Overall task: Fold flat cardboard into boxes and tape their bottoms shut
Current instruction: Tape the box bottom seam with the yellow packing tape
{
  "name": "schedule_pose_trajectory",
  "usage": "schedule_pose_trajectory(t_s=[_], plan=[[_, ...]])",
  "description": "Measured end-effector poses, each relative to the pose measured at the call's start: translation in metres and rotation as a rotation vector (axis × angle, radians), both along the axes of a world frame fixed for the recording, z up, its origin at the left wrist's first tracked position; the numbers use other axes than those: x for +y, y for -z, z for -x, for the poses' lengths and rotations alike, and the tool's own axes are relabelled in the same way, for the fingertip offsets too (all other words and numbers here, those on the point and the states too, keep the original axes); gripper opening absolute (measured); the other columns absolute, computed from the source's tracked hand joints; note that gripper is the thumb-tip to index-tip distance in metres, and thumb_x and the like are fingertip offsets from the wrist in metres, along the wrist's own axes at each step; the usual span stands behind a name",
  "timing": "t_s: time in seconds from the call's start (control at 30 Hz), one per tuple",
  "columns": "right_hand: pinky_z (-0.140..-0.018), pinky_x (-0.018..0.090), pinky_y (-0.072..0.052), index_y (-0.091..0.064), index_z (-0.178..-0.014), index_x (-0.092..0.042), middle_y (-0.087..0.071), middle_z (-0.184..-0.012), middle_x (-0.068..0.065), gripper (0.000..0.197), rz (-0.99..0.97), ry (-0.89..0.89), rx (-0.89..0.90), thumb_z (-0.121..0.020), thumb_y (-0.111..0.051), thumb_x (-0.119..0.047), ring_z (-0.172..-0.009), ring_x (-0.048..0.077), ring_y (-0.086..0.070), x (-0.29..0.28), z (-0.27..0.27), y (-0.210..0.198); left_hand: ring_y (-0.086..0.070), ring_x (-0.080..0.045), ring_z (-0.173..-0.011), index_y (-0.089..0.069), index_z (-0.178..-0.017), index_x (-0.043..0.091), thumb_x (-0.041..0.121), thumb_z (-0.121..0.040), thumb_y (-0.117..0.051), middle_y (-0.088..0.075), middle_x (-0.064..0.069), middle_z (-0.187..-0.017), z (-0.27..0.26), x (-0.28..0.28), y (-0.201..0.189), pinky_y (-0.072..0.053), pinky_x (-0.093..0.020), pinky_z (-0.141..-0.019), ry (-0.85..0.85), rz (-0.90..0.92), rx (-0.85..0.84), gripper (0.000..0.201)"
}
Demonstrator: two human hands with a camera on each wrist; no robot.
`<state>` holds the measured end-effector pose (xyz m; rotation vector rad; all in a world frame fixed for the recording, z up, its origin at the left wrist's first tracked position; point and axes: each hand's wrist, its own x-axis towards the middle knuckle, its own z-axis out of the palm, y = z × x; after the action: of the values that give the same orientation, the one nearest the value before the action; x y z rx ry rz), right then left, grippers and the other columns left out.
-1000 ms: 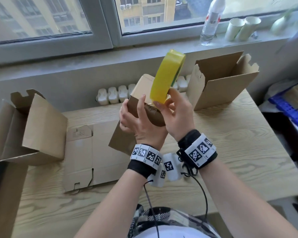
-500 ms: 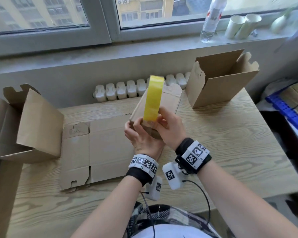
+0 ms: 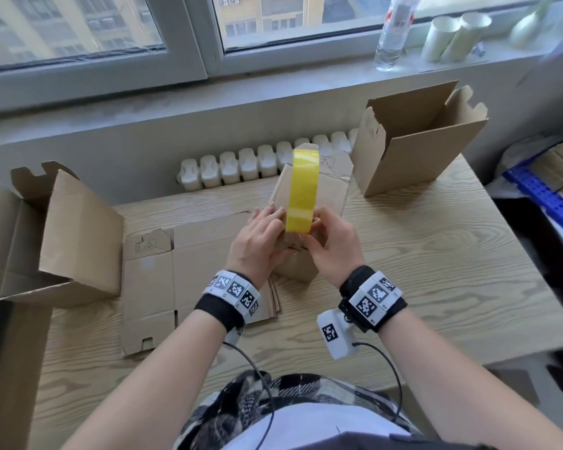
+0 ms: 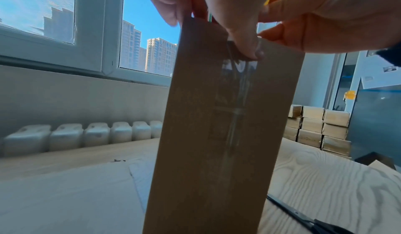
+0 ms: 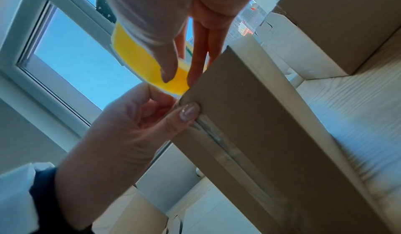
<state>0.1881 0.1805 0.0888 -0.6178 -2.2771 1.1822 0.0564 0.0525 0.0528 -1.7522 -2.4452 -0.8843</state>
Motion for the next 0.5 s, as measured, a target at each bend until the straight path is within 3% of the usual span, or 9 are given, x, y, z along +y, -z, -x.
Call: schedule_pose_trajectory(t_s=[0.07, 0.13, 0.2, 0.27, 0.33, 0.4, 0.5], plan=[[-0.068, 0.019, -0.049, -0.061, -0.098, -0.018, -0.062, -0.078, -0.007, 0.026, -0.021, 0.025, -0.003, -0.079, -0.073, -0.005, -0.071, 0.002, -0.059, 0.001, 0.000, 0.002, -0.048, -0.030, -0.134, -0.064, -0.104, 0.003, 0.032, -0.076, -0.080, -0.062, -0.013, -0.131, 0.003, 0.004, -0.006, -0.037, -0.050, -0.112, 0.003, 0.019, 0.009, 0.043], [-0.072, 0.038, -0.053, -0.062, -0.102, -0.014, -0.063, -0.087, 0.002, 0.026, -0.046, 0.018, 0.005, -0.080, -0.073, -0.009, -0.081, 0.018, -0.061, 0.002, 0.001, 0.003, -0.061, -0.028, -0.120, -0.066, -0.101, 0.006, 0.052, -0.073, -0.071, -0.070, -0.010, -0.117, 0.005, 0.009, -0.021, -0.045, -0.047, -0.105, -0.024, 0.012, 0.002, 0.054], [-0.075, 0.045, -0.053, -0.062, -0.106, -0.012, -0.061, -0.091, 0.004, 0.027, -0.069, -0.003, 0.002, -0.081, -0.072, -0.009, -0.087, 0.023, -0.059, 0.005, 0.001, 0.003, -0.067, -0.023, -0.094, -0.067, -0.099, 0.010, 0.062, -0.068, -0.066, -0.071, -0.003, -0.098, 0.010, 0.014, -0.036, -0.054, -0.041, -0.086, -0.042, -0.007, -0.144, 0.060], [-0.078, 0.044, -0.052, -0.062, -0.109, -0.011, -0.059, -0.094, 0.001, 0.028, -0.114, -0.036, -0.023, -0.083, -0.070, -0.010, -0.091, 0.020, -0.056, 0.009, 0.002, 0.001, -0.066, -0.020, -0.084, -0.066, -0.100, 0.016, 0.058, -0.064, -0.075, -0.070, 0.001, -0.091, 0.017, 0.018, -0.041, -0.055, -0.044, -0.076, -0.017, -0.054, -0.378, 0.057], [-0.080, 0.043, -0.052, -0.061, -0.110, -0.012, -0.059, -0.097, 0.001, 0.030, -0.128, -0.055, -0.046, -0.082, -0.071, -0.014, -0.094, 0.020, -0.055, 0.014, 0.005, 0.000, -0.067, -0.021, -0.098, -0.061, -0.104, 0.020, 0.048, -0.059, -0.087, -0.069, -0.001, -0.105, 0.022, 0.022, -0.042, -0.054, -0.049, -0.086, 0.004, -0.126, -0.626, 0.059], [-0.082, 0.043, -0.052, -0.060, -0.111, -0.013, -0.060, -0.100, 0.003, 0.033, -0.129, -0.056, -0.062, -0.081, -0.073, -0.016, -0.097, 0.021, -0.055, 0.017, 0.007, -0.001, -0.060, -0.022, -0.121, -0.056, -0.112, 0.025, 0.040, -0.059, -0.092, -0.056, 0.000, -0.134, 0.023, 0.026, -0.045, -0.049, -0.051, -0.100, 0.050, -0.174, -0.778, 0.066], [-0.081, 0.042, -0.052, -0.058, -0.110, -0.013, -0.058, -0.101, 0.002, 0.035, -0.165, -0.031, -0.073, -0.079, -0.073, -0.009, -0.092, 0.021, -0.056, 0.016, 0.009, -0.001, -0.041, -0.013, -0.139, -0.061, -0.121, 0.041, 0.043, -0.065, -0.086, -0.039, 0.013, -0.152, 0.024, 0.031, -0.049, -0.040, -0.050, -0.110, 0.130, -0.115, -0.691, 0.061]])
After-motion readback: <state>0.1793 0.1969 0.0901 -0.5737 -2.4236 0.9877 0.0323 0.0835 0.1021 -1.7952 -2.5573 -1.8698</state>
